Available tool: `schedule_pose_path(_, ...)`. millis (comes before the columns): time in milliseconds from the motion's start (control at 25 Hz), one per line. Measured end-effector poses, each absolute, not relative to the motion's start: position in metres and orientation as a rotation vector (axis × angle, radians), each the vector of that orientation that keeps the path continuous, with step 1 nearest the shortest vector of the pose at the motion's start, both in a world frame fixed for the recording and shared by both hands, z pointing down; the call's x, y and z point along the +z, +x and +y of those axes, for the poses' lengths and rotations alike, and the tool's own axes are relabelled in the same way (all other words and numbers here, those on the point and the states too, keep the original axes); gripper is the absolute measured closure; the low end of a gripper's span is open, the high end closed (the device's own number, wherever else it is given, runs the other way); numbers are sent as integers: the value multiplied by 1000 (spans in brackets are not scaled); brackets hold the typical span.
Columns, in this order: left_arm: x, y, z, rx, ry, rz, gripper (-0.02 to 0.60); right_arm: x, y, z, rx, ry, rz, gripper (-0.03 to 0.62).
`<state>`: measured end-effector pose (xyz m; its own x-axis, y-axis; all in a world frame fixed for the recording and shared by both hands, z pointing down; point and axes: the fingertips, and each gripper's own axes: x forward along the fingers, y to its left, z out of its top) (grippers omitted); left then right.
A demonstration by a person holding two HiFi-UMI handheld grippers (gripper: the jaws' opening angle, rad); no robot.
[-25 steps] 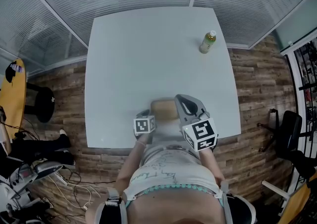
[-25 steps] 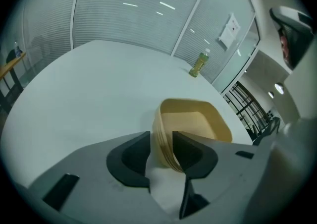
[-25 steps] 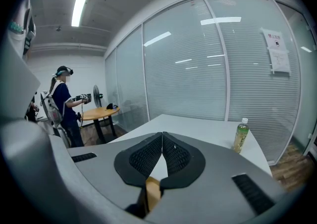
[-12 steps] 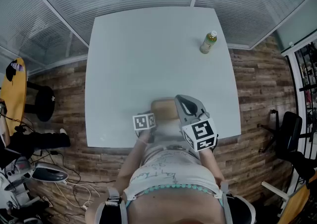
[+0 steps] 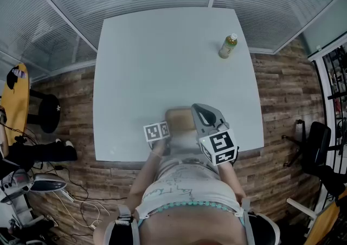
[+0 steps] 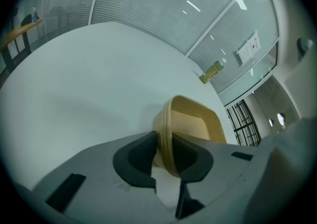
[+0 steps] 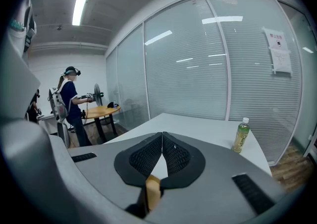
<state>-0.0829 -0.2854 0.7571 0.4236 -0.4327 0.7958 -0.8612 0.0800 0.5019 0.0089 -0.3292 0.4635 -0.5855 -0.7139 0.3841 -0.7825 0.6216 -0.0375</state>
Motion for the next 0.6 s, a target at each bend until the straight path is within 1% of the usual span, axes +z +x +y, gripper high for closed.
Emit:
schedule_pose_path(160,746,-82,-291,477,1569,-1208,525,463,9,-329,287,1199,-2519,594)
schedule_pose_path(600,710,-77,-300,376,1609,-1202,525,466,7,-330,290,1185,-2522,594)
